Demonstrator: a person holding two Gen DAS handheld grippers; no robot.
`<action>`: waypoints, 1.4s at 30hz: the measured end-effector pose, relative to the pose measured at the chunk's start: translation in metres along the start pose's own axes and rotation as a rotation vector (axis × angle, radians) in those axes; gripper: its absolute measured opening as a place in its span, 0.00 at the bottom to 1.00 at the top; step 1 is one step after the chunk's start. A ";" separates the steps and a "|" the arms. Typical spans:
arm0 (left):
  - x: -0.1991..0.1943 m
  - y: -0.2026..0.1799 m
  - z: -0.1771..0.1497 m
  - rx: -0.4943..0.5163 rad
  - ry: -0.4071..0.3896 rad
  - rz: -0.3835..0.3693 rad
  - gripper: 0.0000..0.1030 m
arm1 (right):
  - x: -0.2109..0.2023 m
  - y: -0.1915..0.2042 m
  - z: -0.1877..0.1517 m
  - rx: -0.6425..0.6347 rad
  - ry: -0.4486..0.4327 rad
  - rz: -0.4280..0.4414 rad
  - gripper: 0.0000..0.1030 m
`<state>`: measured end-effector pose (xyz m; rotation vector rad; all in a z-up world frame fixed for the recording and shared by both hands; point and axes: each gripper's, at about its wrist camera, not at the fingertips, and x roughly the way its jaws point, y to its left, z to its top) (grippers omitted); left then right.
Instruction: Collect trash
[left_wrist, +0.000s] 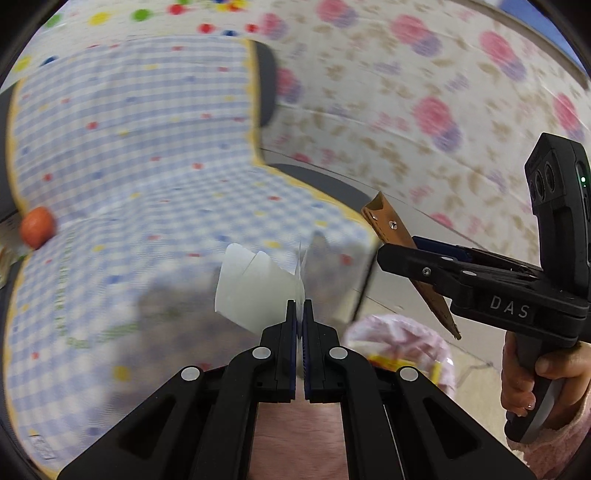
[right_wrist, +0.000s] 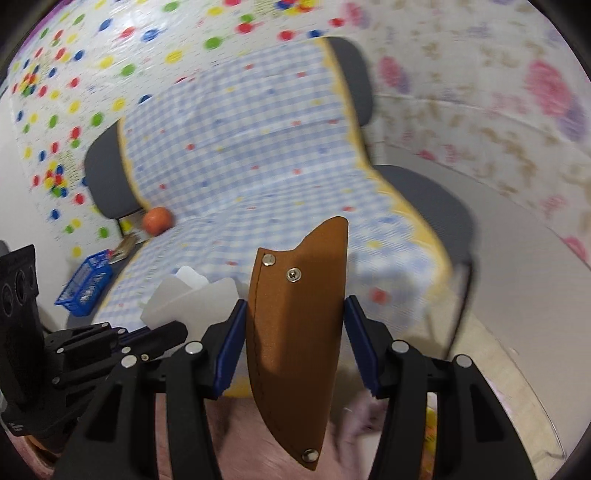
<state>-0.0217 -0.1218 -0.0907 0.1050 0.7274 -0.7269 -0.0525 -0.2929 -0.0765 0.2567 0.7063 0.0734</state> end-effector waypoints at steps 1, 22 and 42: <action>0.003 -0.009 -0.001 0.016 0.009 -0.021 0.03 | -0.008 -0.009 -0.006 0.015 -0.005 -0.026 0.51; 0.087 -0.135 -0.010 0.262 0.209 -0.256 0.53 | -0.058 -0.136 -0.086 0.343 0.028 -0.260 0.67; 0.022 -0.044 0.004 0.074 0.047 0.035 0.89 | -0.066 -0.076 -0.050 0.173 -0.008 -0.230 0.94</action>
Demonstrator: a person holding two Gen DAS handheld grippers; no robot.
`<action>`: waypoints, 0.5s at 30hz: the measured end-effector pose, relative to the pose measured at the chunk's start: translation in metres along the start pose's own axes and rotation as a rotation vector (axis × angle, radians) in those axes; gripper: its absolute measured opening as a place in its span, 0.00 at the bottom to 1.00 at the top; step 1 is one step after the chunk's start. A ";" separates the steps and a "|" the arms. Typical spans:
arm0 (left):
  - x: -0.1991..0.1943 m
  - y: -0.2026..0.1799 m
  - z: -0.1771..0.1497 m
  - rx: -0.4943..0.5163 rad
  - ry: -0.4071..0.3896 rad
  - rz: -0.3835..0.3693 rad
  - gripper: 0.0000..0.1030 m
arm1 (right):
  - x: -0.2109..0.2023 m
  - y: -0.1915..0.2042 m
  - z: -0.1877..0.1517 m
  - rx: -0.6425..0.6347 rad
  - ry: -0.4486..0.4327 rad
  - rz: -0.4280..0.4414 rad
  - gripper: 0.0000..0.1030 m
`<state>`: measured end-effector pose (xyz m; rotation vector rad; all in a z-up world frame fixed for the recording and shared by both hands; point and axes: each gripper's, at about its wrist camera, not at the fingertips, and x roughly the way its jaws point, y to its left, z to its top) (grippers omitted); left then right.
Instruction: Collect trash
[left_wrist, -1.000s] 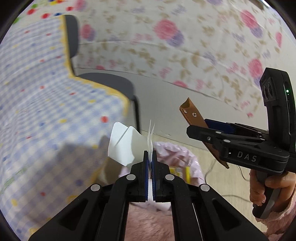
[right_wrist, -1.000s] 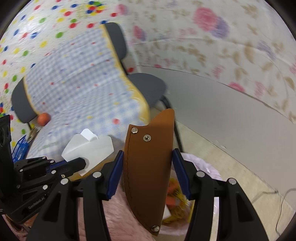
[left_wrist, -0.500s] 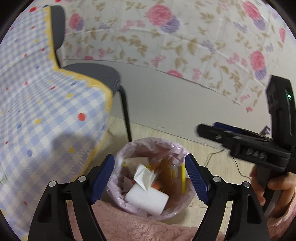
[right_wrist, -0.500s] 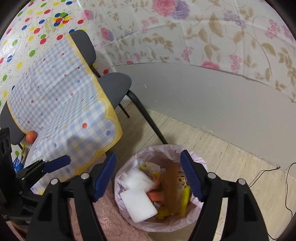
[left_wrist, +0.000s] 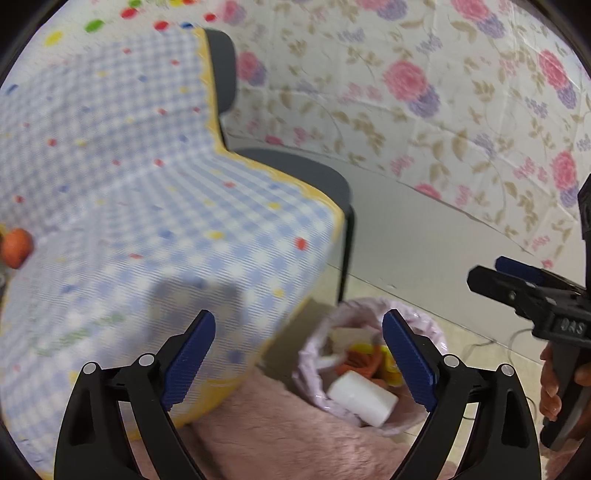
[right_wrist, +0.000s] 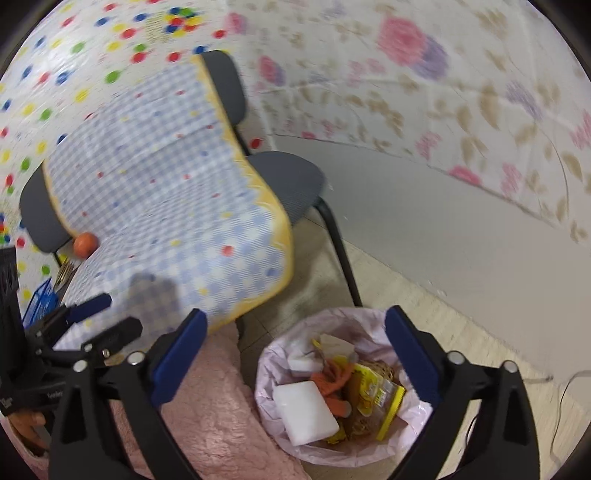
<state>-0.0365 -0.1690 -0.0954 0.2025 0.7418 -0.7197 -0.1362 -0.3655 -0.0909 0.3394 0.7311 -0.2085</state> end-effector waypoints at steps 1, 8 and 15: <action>-0.006 0.005 0.001 -0.007 -0.010 0.014 0.89 | -0.002 0.009 0.003 -0.027 -0.007 0.002 0.94; -0.049 0.054 0.005 -0.095 -0.016 0.209 0.90 | -0.008 0.077 0.027 -0.185 -0.045 0.105 0.94; -0.089 0.101 0.003 -0.203 -0.029 0.329 0.91 | -0.021 0.135 0.050 -0.290 -0.085 0.204 0.94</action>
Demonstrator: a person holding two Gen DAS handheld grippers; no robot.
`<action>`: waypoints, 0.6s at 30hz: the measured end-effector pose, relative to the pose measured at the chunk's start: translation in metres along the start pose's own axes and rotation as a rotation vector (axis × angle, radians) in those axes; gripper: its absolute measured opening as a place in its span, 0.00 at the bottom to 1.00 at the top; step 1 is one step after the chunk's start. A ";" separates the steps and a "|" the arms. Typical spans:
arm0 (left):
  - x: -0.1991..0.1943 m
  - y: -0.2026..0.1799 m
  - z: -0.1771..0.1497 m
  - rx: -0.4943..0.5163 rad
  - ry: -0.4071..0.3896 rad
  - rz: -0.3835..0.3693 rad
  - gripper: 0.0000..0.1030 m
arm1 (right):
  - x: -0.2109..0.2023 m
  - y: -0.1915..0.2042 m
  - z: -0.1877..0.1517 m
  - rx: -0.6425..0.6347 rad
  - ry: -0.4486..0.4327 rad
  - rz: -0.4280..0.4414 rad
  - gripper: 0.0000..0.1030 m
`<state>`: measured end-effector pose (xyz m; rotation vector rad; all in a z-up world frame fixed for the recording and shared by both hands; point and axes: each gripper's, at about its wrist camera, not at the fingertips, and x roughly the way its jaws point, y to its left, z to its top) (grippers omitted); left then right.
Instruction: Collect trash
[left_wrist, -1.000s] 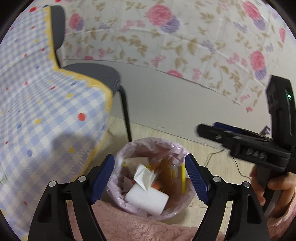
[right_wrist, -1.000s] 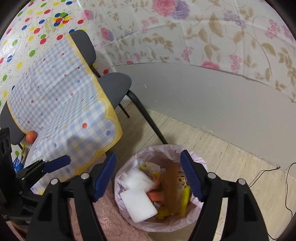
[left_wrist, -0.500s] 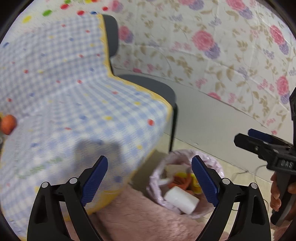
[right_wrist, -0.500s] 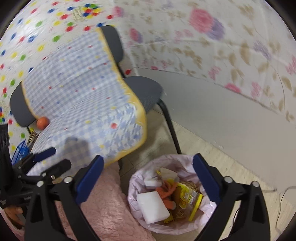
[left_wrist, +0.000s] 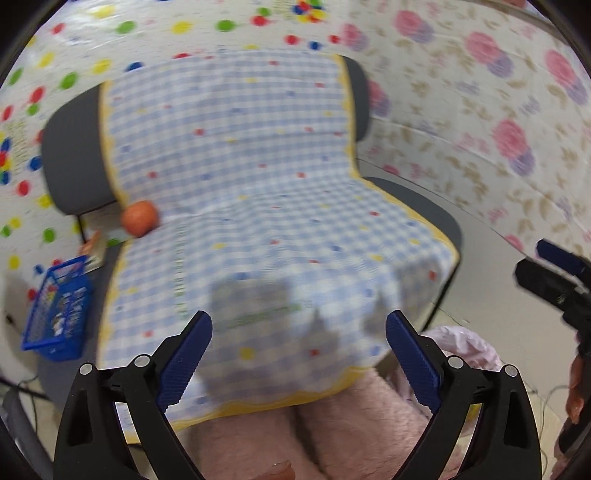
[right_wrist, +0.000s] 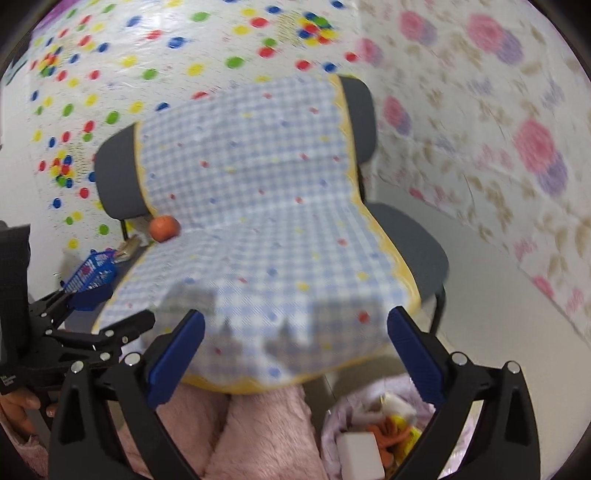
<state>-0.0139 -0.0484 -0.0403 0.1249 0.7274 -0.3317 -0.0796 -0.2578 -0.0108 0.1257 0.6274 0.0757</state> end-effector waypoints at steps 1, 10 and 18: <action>-0.003 0.005 0.001 -0.009 -0.002 0.012 0.91 | -0.001 0.005 0.005 -0.010 -0.006 0.011 0.94; -0.036 0.052 0.005 -0.100 -0.024 0.147 0.91 | -0.010 0.043 0.039 -0.106 -0.022 0.039 0.94; -0.068 0.079 -0.001 -0.129 -0.063 0.244 0.91 | 0.000 0.052 0.039 -0.114 0.007 0.033 0.94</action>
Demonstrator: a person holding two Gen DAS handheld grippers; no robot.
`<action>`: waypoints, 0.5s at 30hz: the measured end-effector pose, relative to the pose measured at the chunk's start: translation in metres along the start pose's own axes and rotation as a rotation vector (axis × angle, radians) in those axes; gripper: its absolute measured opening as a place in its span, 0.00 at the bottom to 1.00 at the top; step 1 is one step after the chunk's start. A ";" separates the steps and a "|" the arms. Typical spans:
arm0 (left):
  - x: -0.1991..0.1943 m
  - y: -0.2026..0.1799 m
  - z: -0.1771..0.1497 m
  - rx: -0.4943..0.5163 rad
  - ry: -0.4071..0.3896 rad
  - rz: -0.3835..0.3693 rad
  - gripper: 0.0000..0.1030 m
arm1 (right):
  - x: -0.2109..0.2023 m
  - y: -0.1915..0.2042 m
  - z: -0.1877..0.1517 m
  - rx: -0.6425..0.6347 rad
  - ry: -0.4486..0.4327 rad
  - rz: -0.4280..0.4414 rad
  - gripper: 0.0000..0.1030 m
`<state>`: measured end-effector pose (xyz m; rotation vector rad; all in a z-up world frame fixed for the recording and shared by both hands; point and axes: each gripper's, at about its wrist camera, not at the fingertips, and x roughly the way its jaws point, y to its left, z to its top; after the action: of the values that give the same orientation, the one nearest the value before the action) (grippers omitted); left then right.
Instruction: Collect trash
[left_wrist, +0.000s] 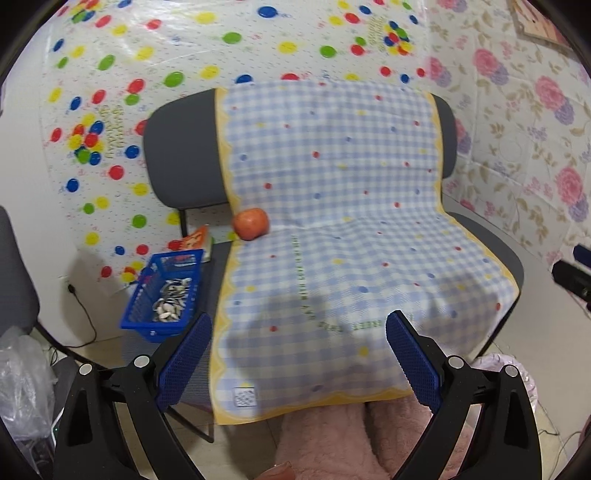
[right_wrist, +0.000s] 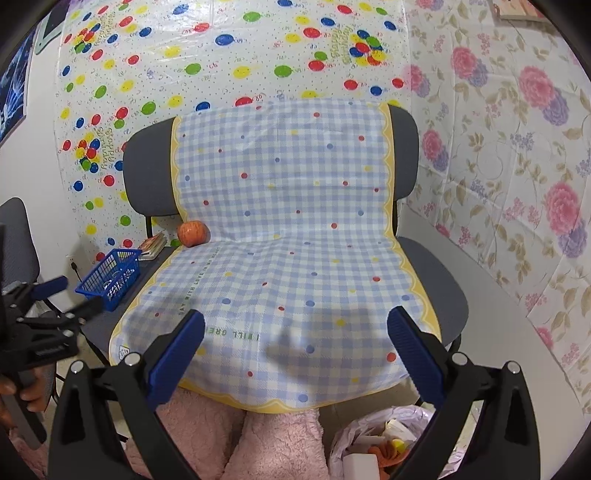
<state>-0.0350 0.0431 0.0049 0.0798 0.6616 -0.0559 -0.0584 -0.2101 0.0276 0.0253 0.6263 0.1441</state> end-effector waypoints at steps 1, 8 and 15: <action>-0.001 0.003 0.000 -0.007 -0.001 0.004 0.91 | 0.002 0.000 -0.001 0.003 0.006 0.006 0.94; -0.001 0.017 0.004 -0.041 -0.007 0.007 0.91 | 0.006 0.005 -0.006 0.000 0.024 0.016 0.94; 0.001 0.015 0.003 -0.037 -0.001 -0.002 0.91 | 0.007 0.005 -0.007 0.003 0.031 0.016 0.94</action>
<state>-0.0315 0.0573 0.0074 0.0433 0.6615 -0.0456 -0.0575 -0.2038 0.0181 0.0309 0.6571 0.1593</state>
